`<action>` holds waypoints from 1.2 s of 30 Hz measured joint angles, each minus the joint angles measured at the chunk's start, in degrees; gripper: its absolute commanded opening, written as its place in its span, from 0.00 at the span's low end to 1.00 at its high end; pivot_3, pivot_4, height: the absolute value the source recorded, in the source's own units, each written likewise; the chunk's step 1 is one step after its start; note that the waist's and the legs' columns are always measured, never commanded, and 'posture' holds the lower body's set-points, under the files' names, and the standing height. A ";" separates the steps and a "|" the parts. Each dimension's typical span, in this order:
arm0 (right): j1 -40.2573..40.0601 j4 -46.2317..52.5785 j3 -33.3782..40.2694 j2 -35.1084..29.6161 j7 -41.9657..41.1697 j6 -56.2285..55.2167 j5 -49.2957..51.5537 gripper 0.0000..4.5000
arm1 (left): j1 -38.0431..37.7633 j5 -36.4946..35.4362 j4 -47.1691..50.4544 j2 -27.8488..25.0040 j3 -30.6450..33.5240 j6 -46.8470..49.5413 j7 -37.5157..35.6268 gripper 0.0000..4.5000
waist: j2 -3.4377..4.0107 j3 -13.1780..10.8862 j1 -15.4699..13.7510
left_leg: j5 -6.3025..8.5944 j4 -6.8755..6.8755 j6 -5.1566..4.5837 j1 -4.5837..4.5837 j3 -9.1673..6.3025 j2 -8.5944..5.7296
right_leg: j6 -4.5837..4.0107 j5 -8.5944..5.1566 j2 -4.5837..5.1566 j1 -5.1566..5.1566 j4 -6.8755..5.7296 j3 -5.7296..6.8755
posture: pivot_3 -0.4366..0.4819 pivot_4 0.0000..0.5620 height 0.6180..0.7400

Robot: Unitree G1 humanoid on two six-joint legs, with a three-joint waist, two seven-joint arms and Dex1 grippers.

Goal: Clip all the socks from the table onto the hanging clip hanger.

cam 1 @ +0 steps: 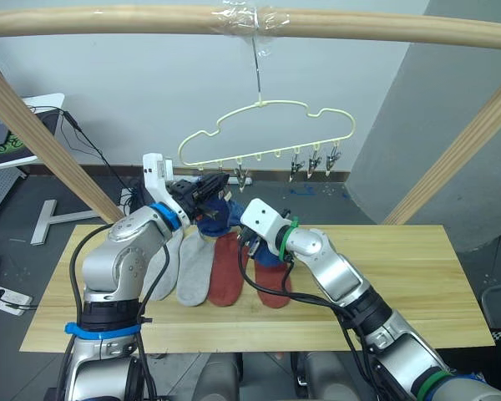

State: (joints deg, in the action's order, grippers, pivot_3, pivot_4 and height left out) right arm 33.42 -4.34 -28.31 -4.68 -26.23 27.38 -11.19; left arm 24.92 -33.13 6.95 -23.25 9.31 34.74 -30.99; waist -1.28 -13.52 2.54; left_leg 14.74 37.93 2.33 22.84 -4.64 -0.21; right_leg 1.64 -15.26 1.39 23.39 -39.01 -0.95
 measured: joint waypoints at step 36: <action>1.19 4.14 1.33 2.73 0.28 0.66 1.21 0.56 | -6.14 5.91 -0.95 -0.27 -1.78 -7.64 -2.43 0.37 | 0.00 0.00 -0.03 | 0.00 -0.04 0.00 0.04 0.00 0.00 | 0.00 0.00 0.03 0.06 0.02 -0.01 | 0.46 0.36 0.83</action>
State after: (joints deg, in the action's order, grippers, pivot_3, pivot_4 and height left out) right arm 34.61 -0.20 -26.98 -1.95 -25.94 28.04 -9.98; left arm 18.78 -27.22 6.00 -23.52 7.53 27.10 -33.42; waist -1.28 -13.52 2.52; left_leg 14.75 37.89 2.33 22.88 -4.63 -0.21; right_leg 1.63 -15.26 1.42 23.45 -38.99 -0.96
